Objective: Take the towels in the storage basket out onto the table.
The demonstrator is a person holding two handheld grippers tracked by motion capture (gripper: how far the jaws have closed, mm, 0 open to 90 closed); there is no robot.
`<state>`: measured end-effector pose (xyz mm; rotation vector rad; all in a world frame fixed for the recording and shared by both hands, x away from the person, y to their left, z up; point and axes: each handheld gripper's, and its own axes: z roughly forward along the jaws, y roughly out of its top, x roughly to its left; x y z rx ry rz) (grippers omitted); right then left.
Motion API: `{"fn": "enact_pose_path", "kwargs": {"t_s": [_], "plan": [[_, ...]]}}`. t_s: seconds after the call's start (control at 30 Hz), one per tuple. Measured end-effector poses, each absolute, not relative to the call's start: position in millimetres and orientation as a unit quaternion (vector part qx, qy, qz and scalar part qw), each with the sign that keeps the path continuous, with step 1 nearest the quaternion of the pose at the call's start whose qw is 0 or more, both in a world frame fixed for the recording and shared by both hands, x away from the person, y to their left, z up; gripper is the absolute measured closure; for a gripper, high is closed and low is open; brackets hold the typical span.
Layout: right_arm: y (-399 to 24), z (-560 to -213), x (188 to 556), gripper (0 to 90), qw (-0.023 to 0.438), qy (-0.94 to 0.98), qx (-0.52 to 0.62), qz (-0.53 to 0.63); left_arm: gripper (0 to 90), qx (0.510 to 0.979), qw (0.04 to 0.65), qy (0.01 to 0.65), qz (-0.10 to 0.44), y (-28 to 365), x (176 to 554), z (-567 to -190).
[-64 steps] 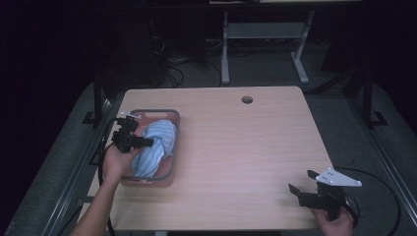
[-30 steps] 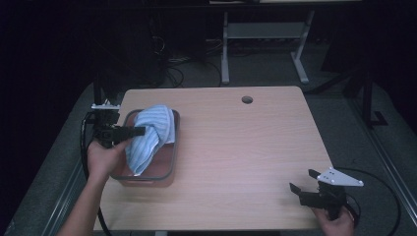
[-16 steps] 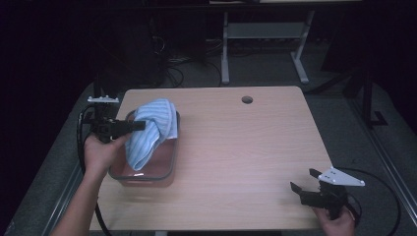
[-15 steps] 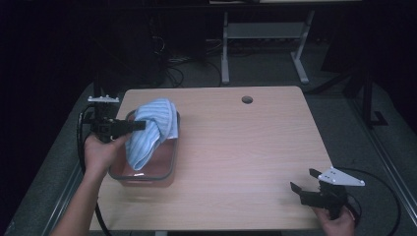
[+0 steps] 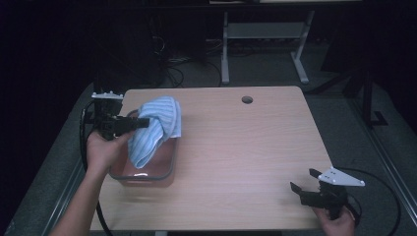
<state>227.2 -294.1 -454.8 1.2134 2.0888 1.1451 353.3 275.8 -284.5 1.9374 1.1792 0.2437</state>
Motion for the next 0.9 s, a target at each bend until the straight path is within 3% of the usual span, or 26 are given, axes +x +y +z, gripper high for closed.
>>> {"fn": "enact_pose_path", "kwargs": {"t_s": [0.9], "plan": [[-298, -454, 226, 14.7, 0.233, 0.757, 0.441, 0.422, 76.4, 0.789, 0.423, 0.438, 0.082, 235, 362, -278]]}}
